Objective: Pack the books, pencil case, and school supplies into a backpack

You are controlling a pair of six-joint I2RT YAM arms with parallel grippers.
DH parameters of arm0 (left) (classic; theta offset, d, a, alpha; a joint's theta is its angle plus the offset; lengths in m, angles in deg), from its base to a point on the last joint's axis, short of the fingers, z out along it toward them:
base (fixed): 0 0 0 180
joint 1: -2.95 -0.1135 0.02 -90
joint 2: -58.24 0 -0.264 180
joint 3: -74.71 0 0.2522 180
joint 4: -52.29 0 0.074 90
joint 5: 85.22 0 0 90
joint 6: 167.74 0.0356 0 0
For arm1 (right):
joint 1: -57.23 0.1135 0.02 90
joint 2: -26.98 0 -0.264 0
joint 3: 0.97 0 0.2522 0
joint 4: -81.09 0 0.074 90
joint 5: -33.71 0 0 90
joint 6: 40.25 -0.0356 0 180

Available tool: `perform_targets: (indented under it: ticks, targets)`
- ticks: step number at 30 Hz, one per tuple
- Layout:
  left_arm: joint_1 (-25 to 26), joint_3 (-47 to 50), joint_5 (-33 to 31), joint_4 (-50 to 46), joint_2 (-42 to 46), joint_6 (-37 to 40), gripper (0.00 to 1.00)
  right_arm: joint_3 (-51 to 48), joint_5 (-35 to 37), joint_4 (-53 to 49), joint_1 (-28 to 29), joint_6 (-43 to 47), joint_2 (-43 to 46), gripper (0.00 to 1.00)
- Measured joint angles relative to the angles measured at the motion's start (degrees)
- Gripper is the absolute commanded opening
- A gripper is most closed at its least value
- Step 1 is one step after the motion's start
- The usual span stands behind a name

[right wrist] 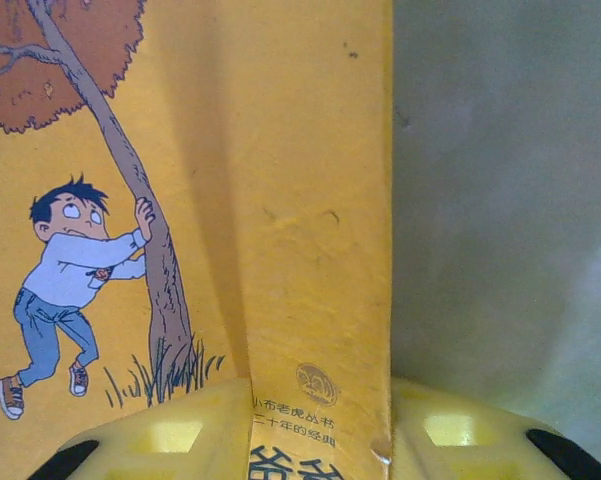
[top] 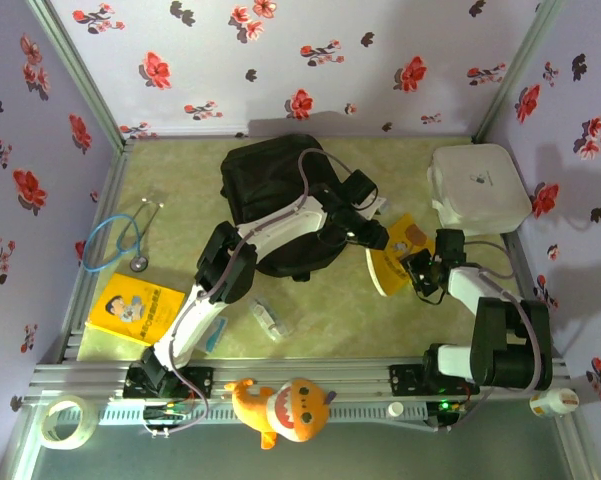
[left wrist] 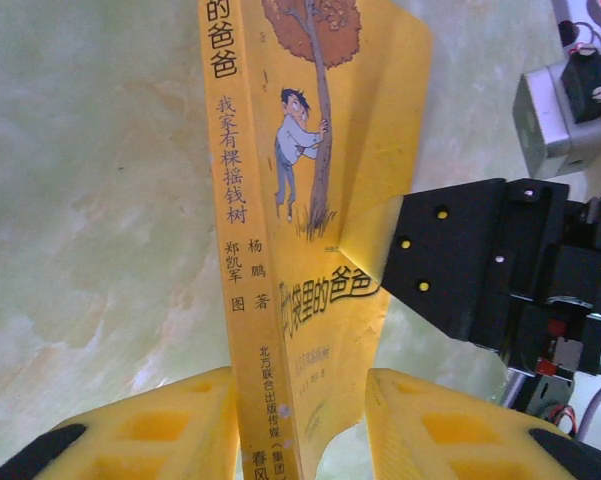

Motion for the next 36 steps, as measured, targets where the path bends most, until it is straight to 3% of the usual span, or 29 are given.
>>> perform_targets:
  ticks: [5,10,15,22,26,30,36]
  targets:
    - [0.02,0.04,-2.23,-0.96,0.00,0.04,0.34,0.83,0.26,-0.24,0.52,0.00,-0.92,0.35]
    - [0.02,0.04,-3.50,-1.99,0.00,0.26,0.23,0.96,0.46,-0.24,0.72,0.00,-1.05,0.36]
    - [-0.04,0.04,-5.11,-2.62,0.00,0.50,0.00,1.18,0.90,-0.39,1.11,0.09,-1.05,0.39]
    - [-0.76,1.25,-6.43,-3.02,1.64,1.66,0.00,2.43,1.70,-1.09,2.40,0.72,-0.31,0.62]
    - [-2.58,5.73,-6.91,-2.47,7.32,2.38,0.00,3.28,1.66,-0.70,2.93,0.59,2.73,0.68]
    - [-7.32,11.37,-7.13,0.09,15.30,1.92,0.00,5.22,1.03,0.63,3.43,0.61,5.70,0.76]
    - [-17.88,24.30,-8.02,9.81,27.91,-2.91,0.00,9.60,-1.38,4.17,6.32,0.61,5.95,0.80]
